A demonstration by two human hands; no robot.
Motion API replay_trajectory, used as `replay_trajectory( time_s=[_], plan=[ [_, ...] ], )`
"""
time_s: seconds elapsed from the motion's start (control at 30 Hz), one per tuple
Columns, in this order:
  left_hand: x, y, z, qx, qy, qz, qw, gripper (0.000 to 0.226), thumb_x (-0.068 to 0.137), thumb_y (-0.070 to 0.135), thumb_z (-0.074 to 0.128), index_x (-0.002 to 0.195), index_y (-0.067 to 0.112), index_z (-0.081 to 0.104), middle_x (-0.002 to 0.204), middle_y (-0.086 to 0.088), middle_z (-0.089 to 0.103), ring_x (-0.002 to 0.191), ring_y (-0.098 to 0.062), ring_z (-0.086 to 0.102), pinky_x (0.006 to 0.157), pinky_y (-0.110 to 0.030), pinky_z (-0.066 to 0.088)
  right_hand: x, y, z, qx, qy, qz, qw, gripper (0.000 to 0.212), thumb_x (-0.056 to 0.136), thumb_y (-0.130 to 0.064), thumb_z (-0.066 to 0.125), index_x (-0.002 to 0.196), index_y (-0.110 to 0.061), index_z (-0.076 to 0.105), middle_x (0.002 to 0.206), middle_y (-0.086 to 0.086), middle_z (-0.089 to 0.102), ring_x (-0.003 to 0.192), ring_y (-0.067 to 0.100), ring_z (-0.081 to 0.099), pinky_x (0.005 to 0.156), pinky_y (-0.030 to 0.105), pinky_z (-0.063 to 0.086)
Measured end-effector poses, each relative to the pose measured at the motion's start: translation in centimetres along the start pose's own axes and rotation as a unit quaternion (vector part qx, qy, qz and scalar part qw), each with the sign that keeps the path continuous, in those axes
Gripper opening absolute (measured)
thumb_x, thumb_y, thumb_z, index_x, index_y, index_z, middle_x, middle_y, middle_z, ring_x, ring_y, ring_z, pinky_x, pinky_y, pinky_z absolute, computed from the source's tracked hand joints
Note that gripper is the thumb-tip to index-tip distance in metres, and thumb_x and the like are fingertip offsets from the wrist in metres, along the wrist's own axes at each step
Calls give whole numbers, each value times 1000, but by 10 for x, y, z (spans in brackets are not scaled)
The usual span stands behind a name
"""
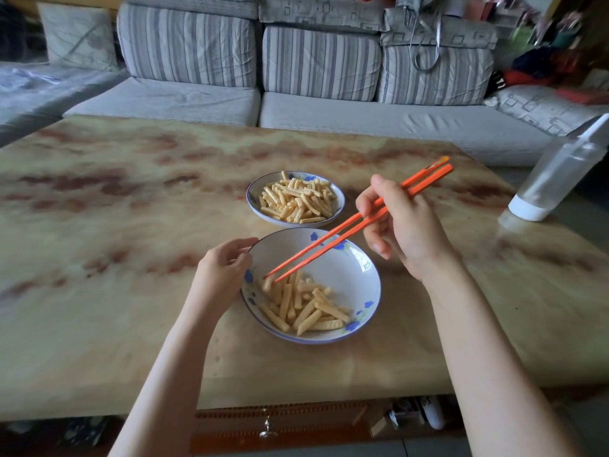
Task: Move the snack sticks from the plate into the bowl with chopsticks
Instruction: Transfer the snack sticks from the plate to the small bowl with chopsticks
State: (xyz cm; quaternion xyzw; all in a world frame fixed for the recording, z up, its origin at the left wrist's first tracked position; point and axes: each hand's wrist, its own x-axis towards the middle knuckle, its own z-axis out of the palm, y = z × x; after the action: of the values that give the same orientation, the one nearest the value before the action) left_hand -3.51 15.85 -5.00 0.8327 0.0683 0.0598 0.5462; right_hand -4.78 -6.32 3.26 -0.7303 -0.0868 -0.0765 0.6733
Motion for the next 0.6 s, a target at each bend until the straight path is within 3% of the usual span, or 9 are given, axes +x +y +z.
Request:
replay_trajectory(
  time_s=[0.07, 0.13, 0.33, 0.43, 0.6],
  plan=[
    [0, 0, 0, 3, -2, 1, 1000, 35, 90, 7, 50, 112, 26, 70, 102, -3, 70, 88, -20, 63, 70, -26, 49, 2, 1, -4, 25, 33, -14, 999, 49, 103, -23, 34, 58, -14, 53, 46, 10, 40, 29, 16, 32, 34, 17, 25],
    [-1, 0, 0, -4, -2, 0, 1000, 35, 90, 7, 50, 111, 26, 70, 100, -3, 71, 89, -23, 65, 74, -31, 52, 5, 3, -6, 54, 79, -29, 995, 51, 103, -23, 35, 56, -17, 54, 54, 13, 41, 29, 16, 33, 35, 18, 24],
    [-2, 1, -1, -11, -4, -1, 1000, 36, 89, 5, 50, 112, 23, 70, 100, -3, 71, 91, -16, 64, 83, -30, 50, 16, 7, -4, 69, 241, -40, 967, 44, 102, -24, 34, 63, -12, 50, 34, 1, 43, 30, 18, 35, 37, 22, 25],
    [-1, 1, 0, -11, -4, -4, 1000, 35, 89, 6, 50, 111, 24, 70, 100, -3, 71, 93, -17, 65, 82, -30, 50, 24, 14, 5, 81, 269, -42, 959, 44, 103, -23, 34, 63, -12, 49, 33, -1, 42, 29, 17, 36, 35, 21, 27],
    [-1, 2, 0, -7, -3, -2, 1000, 35, 89, 6, 49, 112, 24, 70, 100, -2, 70, 87, -14, 62, 67, -17, 45, 47, 22, 24, 89, 277, -44, 956, 47, 104, -25, 32, 63, -11, 49, 33, 0, 44, 28, 15, 37, 35, 21, 28]
  ],
)
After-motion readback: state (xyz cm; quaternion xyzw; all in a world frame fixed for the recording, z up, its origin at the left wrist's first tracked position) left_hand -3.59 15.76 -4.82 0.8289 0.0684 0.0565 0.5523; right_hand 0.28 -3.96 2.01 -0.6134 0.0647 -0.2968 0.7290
